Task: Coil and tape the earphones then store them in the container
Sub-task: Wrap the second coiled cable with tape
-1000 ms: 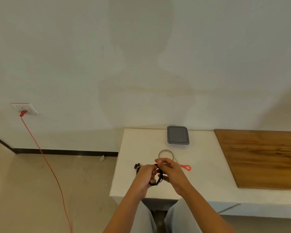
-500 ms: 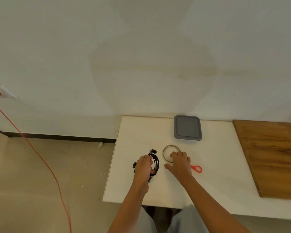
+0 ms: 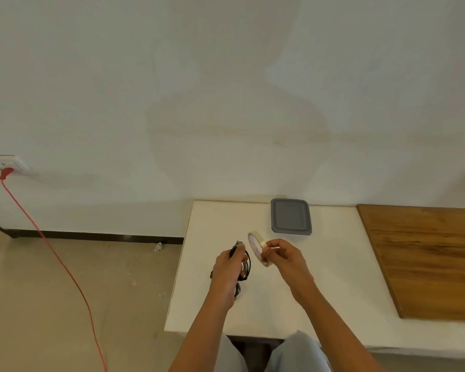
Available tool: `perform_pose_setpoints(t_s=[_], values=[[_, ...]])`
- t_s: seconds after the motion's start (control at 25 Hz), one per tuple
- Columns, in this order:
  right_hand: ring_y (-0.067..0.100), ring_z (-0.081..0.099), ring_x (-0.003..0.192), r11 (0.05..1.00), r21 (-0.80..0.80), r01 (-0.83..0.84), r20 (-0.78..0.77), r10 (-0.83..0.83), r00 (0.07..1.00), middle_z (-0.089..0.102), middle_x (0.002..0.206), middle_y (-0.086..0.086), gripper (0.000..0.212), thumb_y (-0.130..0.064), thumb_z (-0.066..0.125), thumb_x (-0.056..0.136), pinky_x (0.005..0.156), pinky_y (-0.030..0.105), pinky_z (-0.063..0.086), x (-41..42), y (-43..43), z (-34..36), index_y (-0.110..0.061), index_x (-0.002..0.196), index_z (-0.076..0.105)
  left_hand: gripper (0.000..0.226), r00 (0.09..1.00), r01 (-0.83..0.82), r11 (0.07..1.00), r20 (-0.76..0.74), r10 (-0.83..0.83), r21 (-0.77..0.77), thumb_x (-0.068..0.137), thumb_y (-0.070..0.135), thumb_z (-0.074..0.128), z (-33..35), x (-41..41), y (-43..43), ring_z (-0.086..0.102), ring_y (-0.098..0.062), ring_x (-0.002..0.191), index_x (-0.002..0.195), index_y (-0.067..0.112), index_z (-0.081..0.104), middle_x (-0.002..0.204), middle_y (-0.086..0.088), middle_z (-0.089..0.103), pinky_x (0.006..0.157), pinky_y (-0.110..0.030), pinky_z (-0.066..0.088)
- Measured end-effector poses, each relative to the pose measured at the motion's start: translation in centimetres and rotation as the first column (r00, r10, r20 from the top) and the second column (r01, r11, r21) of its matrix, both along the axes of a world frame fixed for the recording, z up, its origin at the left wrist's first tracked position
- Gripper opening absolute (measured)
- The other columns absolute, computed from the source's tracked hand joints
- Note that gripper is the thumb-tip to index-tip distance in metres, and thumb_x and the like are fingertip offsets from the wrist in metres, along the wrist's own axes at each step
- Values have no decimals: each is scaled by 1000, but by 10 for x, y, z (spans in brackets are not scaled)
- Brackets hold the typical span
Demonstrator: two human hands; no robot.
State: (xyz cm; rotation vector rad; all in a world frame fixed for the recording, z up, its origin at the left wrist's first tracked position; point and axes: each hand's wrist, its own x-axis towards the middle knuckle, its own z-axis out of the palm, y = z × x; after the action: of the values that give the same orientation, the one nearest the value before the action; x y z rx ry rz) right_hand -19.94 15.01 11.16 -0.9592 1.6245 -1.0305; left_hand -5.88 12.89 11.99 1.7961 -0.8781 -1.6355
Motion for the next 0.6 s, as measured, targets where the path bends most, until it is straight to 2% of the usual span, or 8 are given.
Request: perform_pose_setpoints(t_s=[0.08, 0.12, 0.2, 0.28, 0.36, 0.6], values=[[16, 61, 77, 995, -86, -43, 136, 55, 989, 71, 85, 9, 9, -15, 63, 89, 75, 27, 48, 6, 19, 38, -15, 92, 71, 47, 998, 46, 993, -36, -50, -110, 89, 52, 56, 27, -2, 7, 54, -18, 73, 97, 8, 68, 92, -11, 69, 75, -38, 47], [16, 62, 78, 991, -125, -55, 171, 76, 982, 71, 86, 11, 9, -15, 63, 89, 77, 25, 50, 9, 27, 56, -14, 94, 71, 50, 995, 49, 986, -75, -62, -162, 85, 54, 59, 43, -2, 11, 53, -18, 68, 95, 6, 70, 90, -12, 71, 72, -37, 47], [12, 64, 78, 982, -185, -44, 198, 82, 977, 72, 87, 11, 11, -15, 64, 88, 74, 16, 52, 13, 42, 89, -13, 96, 72, 46, 985, 29, 971, -160, -68, -238, 83, 50, 64, 75, 0, 19, 51, -14, 60, 89, 4, 70, 68, -2, 67, 67, -32, 46], [9, 67, 81, 971, -238, -34, 189, 81, 979, 74, 88, 5, 13, -13, 64, 87, 74, 14, 51, 17, 56, 119, -14, 97, 72, 31, 969, -7, 959, -240, -64, -284, 87, 33, 64, 108, 1, 29, 49, -7, 49, 87, 3, 71, 57, 7, 59, 61, -27, 45], [10, 69, 88, 955, -292, -48, 167, 101, 981, 75, 92, 1, 16, -11, 63, 88, 76, 14, 52, 19, 69, 142, -15, 100, 73, 25, 951, -33, 948, -301, -68, -316, 88, 22, 63, 138, 2, 43, 44, -6, 43, 92, -1, 71, 63, 3, 60, 55, -24, 43], [10, 69, 89, 921, -389, -37, 115, 88, 989, 75, 91, -3, 27, 0, 58, 88, 76, 16, 53, 27, 115, 194, -21, 96, 74, 22, 912, -77, 928, -402, -82, -364, 87, 16, 62, 197, 7, 91, 39, -9, 44, 97, -1, 73, 65, 1, 62, 54, -24, 44]])
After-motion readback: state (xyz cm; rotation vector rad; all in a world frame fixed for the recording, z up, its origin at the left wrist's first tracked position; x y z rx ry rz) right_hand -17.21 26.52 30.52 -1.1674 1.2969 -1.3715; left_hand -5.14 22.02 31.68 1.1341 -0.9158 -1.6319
